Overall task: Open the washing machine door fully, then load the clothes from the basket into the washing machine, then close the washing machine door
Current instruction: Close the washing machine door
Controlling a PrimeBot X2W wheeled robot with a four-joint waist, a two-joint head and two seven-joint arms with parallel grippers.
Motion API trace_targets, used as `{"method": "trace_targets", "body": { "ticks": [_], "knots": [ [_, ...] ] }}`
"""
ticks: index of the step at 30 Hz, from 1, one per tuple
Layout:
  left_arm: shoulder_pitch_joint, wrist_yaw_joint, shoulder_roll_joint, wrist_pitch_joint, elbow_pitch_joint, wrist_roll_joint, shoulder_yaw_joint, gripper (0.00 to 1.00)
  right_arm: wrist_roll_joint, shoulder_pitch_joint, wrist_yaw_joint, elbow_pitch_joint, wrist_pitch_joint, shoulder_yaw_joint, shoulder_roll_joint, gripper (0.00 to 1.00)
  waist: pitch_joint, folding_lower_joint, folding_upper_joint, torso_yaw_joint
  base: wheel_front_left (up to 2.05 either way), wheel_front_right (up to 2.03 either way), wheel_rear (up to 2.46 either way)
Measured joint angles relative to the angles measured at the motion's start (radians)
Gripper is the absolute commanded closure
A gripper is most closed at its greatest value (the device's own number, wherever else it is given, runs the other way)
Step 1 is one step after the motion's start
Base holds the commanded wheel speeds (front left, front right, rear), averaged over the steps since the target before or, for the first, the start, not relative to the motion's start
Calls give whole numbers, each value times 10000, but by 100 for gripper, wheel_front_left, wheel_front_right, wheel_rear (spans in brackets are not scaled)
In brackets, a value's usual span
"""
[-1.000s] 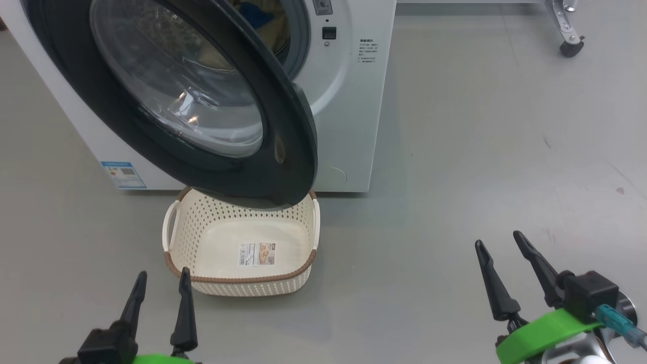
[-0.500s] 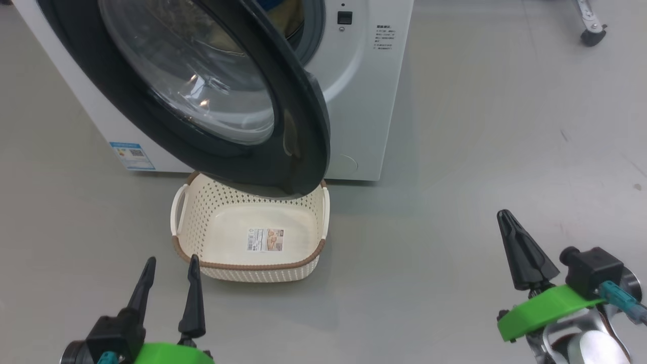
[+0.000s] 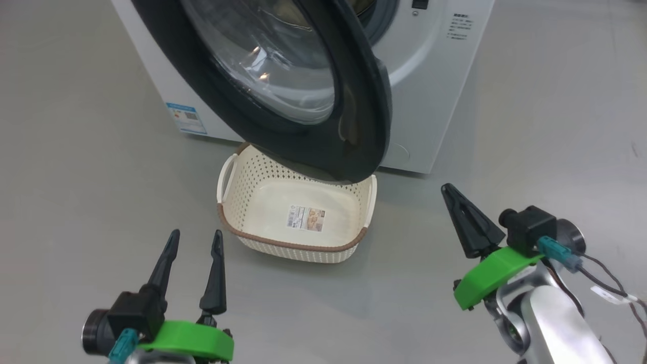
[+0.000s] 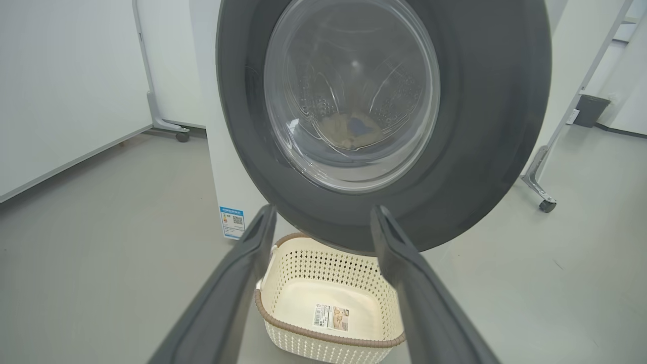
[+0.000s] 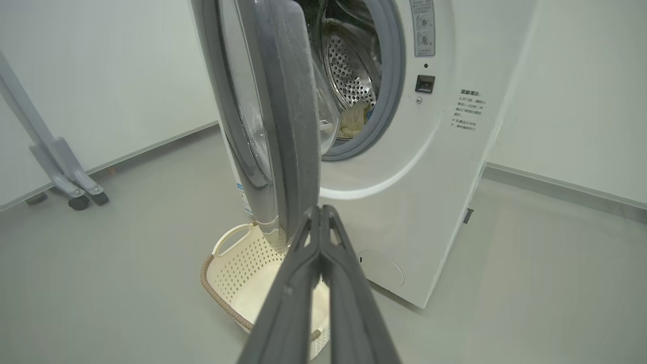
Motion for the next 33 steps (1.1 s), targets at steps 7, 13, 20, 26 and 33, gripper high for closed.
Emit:
{"method": "trace_targets", "body": {
  "ticks": [7,13,20,26,33],
  "knots": [
    [-314,-92,-176,-98,226,69,-169,0,71,-962,0,1279,-44,890,-35,100,227,0,0,940,0,0,0],
    [-441,-167,-339,-174,401,69,-336,0,221,-1996,0,2374,-339,1273,-58,100,397,0,0,1595,0,0,0],
    [-693,-261,-508,-222,537,69,-412,0,282,-2830,0,3804,-558,1365,-79,100,567,1,0,2005,0,0,0],
    [-865,-353,-654,-272,732,73,-489,0,380,-3469,0,4991,-828,1308,-92,100,584,1,0,2234,0,0,0],
    [-907,-435,-685,-274,769,159,-485,0,437,-4076,0,5852,-1032,861,-100,100,642,-1,0,2262,0,0,0]
  ]
}}
